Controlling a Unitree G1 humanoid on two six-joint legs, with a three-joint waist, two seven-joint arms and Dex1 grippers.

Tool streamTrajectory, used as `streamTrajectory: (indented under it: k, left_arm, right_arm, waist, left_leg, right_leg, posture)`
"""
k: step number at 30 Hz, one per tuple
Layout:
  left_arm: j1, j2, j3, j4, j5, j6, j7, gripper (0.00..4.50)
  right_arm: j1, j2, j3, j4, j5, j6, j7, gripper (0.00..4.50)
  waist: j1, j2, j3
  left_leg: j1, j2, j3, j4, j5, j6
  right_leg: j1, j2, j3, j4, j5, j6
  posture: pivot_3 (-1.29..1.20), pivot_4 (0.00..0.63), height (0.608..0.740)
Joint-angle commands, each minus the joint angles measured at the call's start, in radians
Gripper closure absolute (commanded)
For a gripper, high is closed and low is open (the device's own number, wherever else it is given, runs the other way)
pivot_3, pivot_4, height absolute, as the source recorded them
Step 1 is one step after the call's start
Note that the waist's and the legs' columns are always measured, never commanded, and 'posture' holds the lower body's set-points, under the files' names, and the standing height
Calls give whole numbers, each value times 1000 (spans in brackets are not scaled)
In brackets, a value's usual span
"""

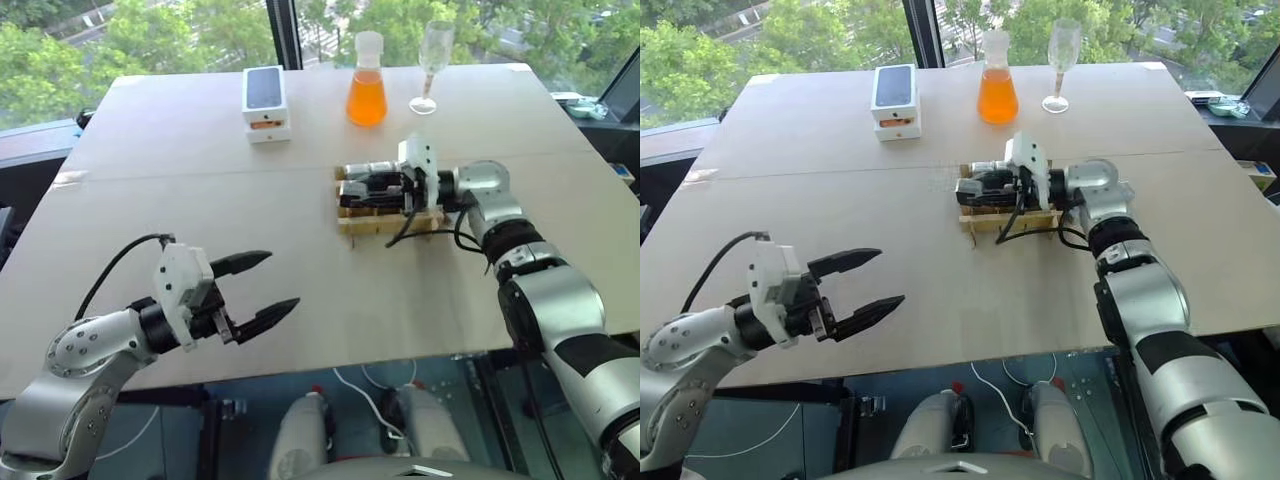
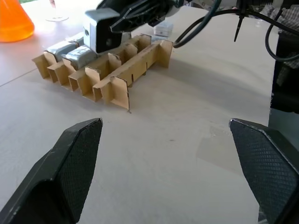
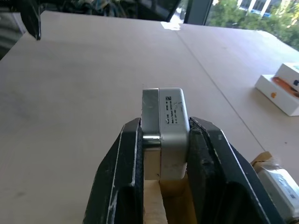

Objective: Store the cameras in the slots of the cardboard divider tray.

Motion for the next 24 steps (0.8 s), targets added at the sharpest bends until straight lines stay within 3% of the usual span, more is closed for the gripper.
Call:
streamTrajectory:
  k: [1, 16, 24]
  left_arm:
    - [11, -5, 33, -51, -19, -1, 26, 2]
    - [35, 0, 59, -95, -45, 18, 71, 2]
    - [45, 4, 75, -110, -57, 23, 80, 2]
  right_arm:
    - [-43, -1, 0, 45, -59, -71, -2, 3768]
    - [-88, 3, 41, 135, -297, -128, -238, 3768]
    - [-94, 4, 28, 149, -339, -152, -257, 3768]
  waist:
    - [-1, 0, 0]
    - [-5, 1, 0]
    - [-5, 1, 0]
  left_leg:
    - [0, 0, 0, 0, 0, 0]
    - [0, 0, 0, 0, 0, 0]
    - [1, 0, 0, 0, 0, 0]
  right_leg:
    - [0, 0, 0, 0, 0, 0]
    - [0, 0, 0, 1, 0, 0]
    - [1, 0, 0, 1, 0, 0]
  posture:
    - [0, 150, 740]
    - [0, 150, 740]
    - [0, 150, 740]
